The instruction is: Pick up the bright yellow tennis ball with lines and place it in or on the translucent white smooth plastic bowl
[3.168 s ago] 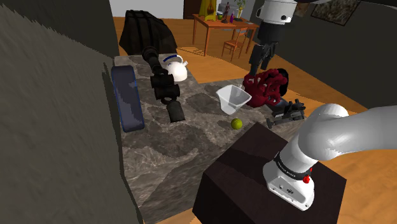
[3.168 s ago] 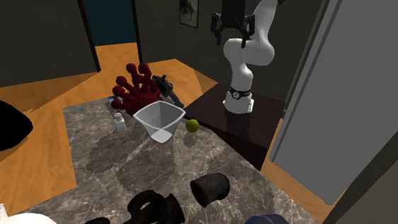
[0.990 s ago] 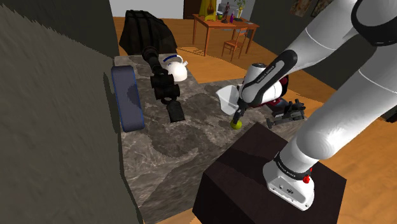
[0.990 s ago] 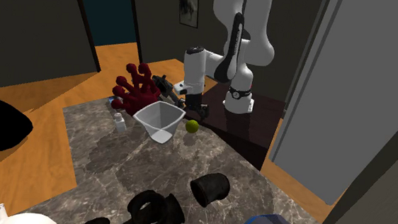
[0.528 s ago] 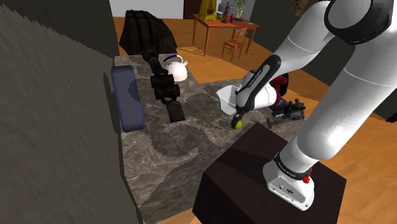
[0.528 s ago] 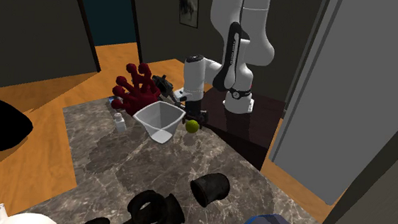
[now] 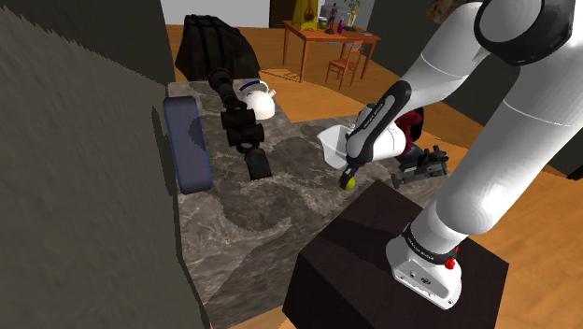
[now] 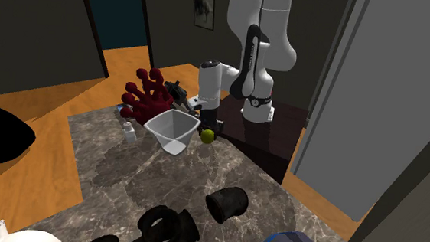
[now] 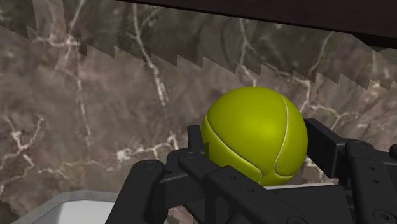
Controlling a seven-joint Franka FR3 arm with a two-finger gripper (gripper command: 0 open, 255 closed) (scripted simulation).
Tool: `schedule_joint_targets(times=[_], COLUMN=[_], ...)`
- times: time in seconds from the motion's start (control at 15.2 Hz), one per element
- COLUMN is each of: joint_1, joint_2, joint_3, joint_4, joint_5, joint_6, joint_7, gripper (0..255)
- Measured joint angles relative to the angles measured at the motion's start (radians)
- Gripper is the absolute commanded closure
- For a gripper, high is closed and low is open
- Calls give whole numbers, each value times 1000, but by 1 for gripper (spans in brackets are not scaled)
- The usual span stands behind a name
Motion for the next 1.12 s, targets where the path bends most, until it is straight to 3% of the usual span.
schedule_joint_targets(times=[0.53,0.79,1.12], joint_1=[0,7,-20], joint_2=[0,-73,-187], joint_3=[0,-37,-40], joint_4=[0,-10,-15], joint_5=[0,-109,-218], joint_6=[0,-59,-163], joint_7=[0,78,152], gripper=[255,255,255])
